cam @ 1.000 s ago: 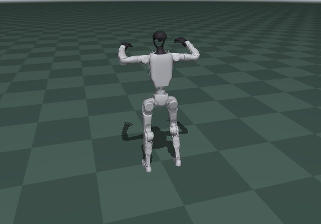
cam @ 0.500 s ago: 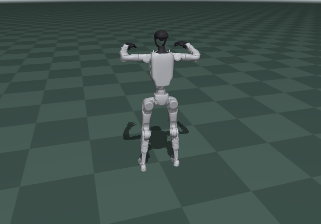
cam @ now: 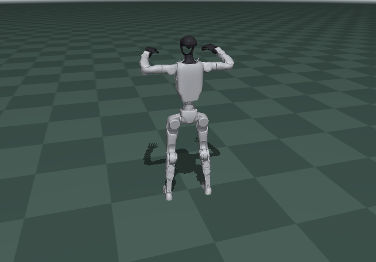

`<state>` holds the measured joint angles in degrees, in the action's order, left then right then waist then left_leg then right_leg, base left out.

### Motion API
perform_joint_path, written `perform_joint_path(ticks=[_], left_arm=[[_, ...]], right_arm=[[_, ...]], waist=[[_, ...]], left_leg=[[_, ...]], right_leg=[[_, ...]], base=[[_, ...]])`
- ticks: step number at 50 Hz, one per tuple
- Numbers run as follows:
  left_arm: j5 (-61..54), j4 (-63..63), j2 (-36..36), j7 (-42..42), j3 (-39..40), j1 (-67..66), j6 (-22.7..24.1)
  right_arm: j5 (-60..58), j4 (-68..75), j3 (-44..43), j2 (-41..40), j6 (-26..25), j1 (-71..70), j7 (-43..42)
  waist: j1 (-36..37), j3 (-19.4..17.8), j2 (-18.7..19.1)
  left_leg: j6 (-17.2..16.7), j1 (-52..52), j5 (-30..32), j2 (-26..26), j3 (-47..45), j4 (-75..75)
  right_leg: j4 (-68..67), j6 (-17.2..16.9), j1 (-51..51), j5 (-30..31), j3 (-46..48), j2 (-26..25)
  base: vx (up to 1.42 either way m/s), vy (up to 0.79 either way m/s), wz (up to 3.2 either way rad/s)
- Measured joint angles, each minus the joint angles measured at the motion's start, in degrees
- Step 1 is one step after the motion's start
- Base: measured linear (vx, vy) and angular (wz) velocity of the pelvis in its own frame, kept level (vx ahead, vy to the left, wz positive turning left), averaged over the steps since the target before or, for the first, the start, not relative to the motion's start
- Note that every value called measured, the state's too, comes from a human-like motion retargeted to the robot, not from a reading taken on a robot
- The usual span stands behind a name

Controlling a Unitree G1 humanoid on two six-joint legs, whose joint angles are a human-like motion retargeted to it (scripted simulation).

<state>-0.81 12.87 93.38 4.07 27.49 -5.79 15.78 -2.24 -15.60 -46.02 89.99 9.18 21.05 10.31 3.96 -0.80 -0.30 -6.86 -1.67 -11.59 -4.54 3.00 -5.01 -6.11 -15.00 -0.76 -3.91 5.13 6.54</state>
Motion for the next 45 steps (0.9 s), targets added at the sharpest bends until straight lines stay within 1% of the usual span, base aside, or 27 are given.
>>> perform_joint_path(ticks=[5,11,17,20,22,27,32,37,41,45], left_arm=[[-0.3,-0.2,0.0,0.4,-0.4,-0.3,0.0],[-0.9,-0.6,0.0,0.6,0.6,-1.9,0.1],[-3.0,0.0,-0.9,-0.3,0.0,-1.9,0.6],[-5.4,0.0,-1.9,-1.6,-2.8,0.2,0.9],[-7.2,-0.2,-2.9,-2.8,-6.0,2.8,1.1],[-10.9,-1.6,-6.8,-4.9,-16.6,10.9,1.5],[-11.5,-2.8,-13.8,-5.6,-25.8,16.7,1.6],[-8.5,-3.4,-23.4,-5.7,-29.2,16.3,1.7],[-7.5,-5.6,-32.9,-6.1,-30.8,14.0,1.4],[-13.3,-10.4,-45.0,-8.3,-33.6,12.7,0.3]], right_arm=[[-0.1,-0.1,1.1,0.5,0.0,-1.0,-0.2],[-0.1,-0.2,0.6,0.8,0.1,-0.7,-0.8],[1.1,-1.4,0.7,-1.2,0.5,-1.1,-2.9],[2.5,-3.0,3.1,-3.9,0.9,-2.6,-5.1],[3.3,-4.5,6.0,-6.6,1.2,-4.1,-6.7],[3.5,-8.4,14.8,-15.8,1.8,-7.2,-9.2],[1.0,-10.2,21.9,-27.9,1.9,-6.5,-9.8],[-2.7,-8.0,28.4,-39.1,1.6,-4.8,-10.1],[-6.0,-4.8,32.9,-45.6,1.2,-4.7,-11.3],[-4.3,-1.2,37.1,-52.0,0.2,-5.8,-15.6]], waist=[[0.6,-0.3,-0.4],[0.9,-0.8,-0.4],[0.3,-1.4,-0.1],[-0.4,-1.8,0.2],[-1.1,-2.1,0.3],[-2.6,-2.8,0.6],[-3.0,-3.4,0.9],[-2.8,-3.9,1.1],[-3.0,-4.2,1.3],[-3.3,-4.5,1.5]], left_leg=[[0.3,-0.3,-0.2,0.5,-0.2,-0.1],[0.6,-0.8,-0.3,1.0,-0.2,-0.1],[0.8,-1.2,-0.3,1.4,0.0,0.1],[0.9,-1.4,-0.3,1.7,0.1,0.1],[1.1,-1.6,-0.3,1.9,0.2,0.2],[1.6,-1.9,-0.4,2.2,0.2,0.1],[2.0,-2.2,-0.5,2.2,-0.2,0.1],[2.2,-2.5,-0.9,2.0,-1.0,0.1],[2.3,-2.7,-1.1,1.9,-1.5,0.3],[2.5,-2.9,-1.1,1.8,-2.0,0.6]], right_leg=[[-0.9,0.0,0.1,-0.7,-0.2,0.5],[-1.6,0.0,0.0,-1.3,-0.3,1.0],[-2.0,0.0,-0.3,-1.5,-0.1,1.6],[-2.0,0.0,-0.5,-1.5,0.1,1.9],[-2.0,0.0,-0.7,-1.5,0.2,2.0],[-1.7,0.0,-1.2,-1.4,0.4,2.4],[-1.3,0.2,-1.5,-1.3,0.1,2.4],[-0.9,0.4,-1.5,-1.2,-0.5,2.1],[-0.7,0.5,-1.4,-1.2,-1.0,2.0],[-0.6,0.7,-1.3,-1.2,-1.3,1.9]], base=[[0.00,0.00,0.00],[0.00,0.00,0.00],[0.00,0.00,0.00],[0.00,0.00,0.00],[0.00,0.00,0.00],[0.00,0.00,0.00],[0.00,0.00,0.00],[0.00,0.00,0.00],[0.00,0.00,0.00],[0.00,0.00,0.00]])
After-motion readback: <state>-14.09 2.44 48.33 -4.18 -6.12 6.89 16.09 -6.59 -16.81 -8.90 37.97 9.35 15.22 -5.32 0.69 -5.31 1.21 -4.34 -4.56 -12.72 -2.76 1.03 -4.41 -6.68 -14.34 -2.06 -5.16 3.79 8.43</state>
